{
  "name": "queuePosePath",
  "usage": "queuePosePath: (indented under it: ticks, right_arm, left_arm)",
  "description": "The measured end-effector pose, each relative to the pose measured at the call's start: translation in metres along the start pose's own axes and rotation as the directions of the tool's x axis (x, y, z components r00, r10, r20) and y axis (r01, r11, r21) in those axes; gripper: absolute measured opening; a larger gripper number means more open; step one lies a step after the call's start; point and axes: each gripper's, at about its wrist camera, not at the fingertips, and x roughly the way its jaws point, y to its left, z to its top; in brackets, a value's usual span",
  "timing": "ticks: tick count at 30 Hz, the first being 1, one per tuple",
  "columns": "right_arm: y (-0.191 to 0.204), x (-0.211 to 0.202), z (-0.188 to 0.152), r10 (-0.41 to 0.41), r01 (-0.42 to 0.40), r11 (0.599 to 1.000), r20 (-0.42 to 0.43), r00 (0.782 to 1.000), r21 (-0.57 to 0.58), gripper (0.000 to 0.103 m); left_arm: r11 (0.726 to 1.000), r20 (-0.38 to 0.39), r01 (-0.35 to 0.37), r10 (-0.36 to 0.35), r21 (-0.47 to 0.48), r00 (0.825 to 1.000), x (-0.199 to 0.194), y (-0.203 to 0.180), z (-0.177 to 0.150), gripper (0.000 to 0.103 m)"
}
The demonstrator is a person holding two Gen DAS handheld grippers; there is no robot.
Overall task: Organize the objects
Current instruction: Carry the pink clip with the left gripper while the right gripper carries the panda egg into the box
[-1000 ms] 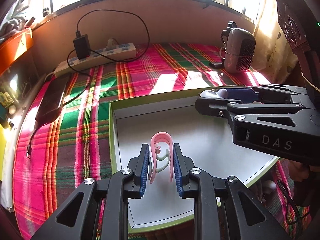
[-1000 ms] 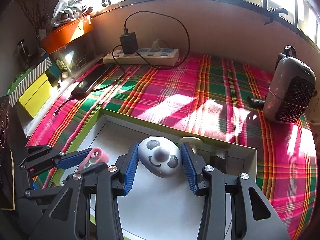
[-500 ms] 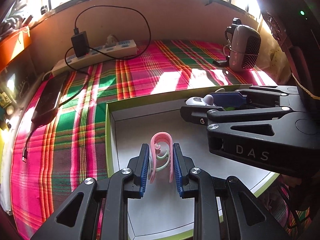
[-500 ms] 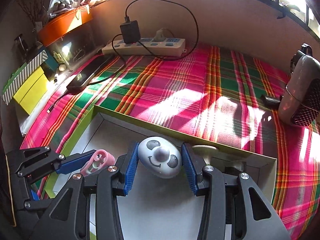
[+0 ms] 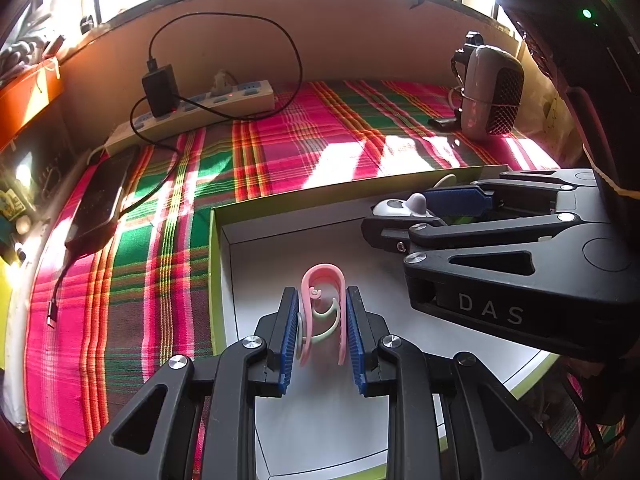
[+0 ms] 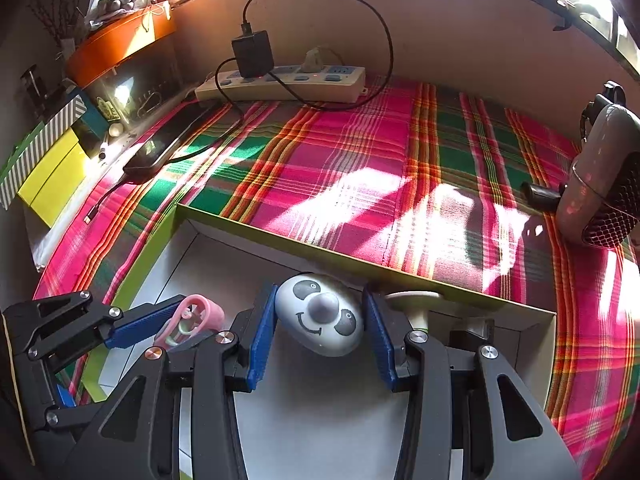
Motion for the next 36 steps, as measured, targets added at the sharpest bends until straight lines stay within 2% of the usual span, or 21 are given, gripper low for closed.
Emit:
queuePosePath:
  ticks: [28,36]
  right_arm:
    - [-0.0008,-0.0011,-0.0025,-0.005,0.005,1.0,0.003,1.0,0.021,0.045]
    - [-0.0032,-0.0082,-0.0046,0.005,-0.006,0.999,0.021,1.0,0.042,0.045]
  left_arm:
    - [1.0,-0.002,-0.001,0.001,0.0,1.0,-0.0001,-0.0005,-0.0003,0.022]
    - [1.0,0.003,-0.008,0.008,-0.007,1.0,-0.0034,0.002,-0.0023,0.027]
